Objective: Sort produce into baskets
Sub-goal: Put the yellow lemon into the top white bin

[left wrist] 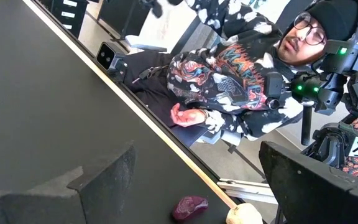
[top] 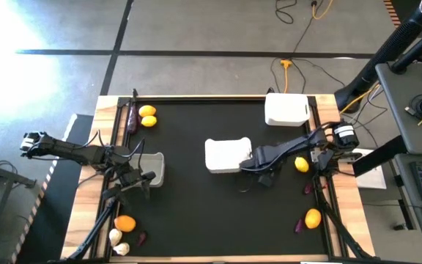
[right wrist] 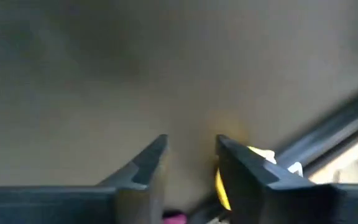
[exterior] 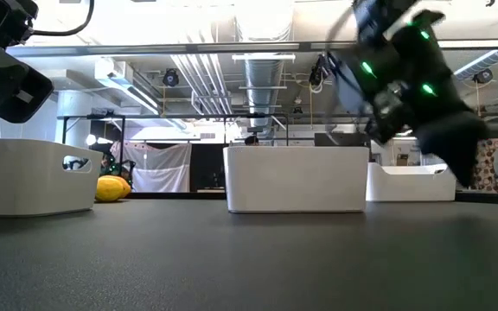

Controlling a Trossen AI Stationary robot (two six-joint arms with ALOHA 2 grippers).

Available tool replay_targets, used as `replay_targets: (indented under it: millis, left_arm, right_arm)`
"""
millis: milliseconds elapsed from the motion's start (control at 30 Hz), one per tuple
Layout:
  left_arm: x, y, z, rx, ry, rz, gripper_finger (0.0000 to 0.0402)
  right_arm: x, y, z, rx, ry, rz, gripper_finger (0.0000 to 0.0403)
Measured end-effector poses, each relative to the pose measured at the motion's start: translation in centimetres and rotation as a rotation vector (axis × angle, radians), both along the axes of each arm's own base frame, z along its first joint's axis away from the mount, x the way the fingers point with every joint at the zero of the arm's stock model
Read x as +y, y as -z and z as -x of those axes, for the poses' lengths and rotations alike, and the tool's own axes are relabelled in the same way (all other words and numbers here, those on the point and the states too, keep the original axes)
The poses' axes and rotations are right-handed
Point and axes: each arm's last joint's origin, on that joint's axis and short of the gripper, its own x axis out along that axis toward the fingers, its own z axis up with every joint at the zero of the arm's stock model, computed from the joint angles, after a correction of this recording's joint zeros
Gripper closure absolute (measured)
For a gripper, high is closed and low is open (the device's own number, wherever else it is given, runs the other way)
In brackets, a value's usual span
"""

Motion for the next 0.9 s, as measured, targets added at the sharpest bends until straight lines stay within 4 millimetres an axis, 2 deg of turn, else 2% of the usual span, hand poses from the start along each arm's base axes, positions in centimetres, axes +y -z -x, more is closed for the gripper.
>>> replay_targets:
  millis: [167,300,467,667,800,900]
  left_arm:
    - [0.0,0.0,0.0,0.000,0.000,0.000,0.0075]
    - [0.0,0.0,0.0,0.000,0.000,0.000,0.0075]
    - [0.0,0.0,0.0,0.000,0.000,0.000,0.0075]
    - [0.0,0.0,0.0,0.000,0.000,0.000,0.0075]
    - [0.0,0.0,0.0,0.000,0.000,0.000,0.0075]
    - [0.0,0.0,0.0,0.000,0.000,0.000,0.0075]
  right_arm:
    - [0.0,-3.6,-2.9,-0.150,-0.064,0.010,0.0344]
    - [-0.8,-6.4,-4.2,-0.219,-0.065,0.059,0.0383]
    - [-1.9,-8.7,-5.0,-0.275,-0.034,0.113,0.0392]
    - [-1.6,-8.9,-5.2,-0.300,-0.007,0.091,0.0390]
    - [0.7,-7.8,-4.6,-0.255,-0.018,-0.051,0.0390]
    - [2.6,-6.9,-3.9,-0.211,-0.008,-0.091,0.0390]
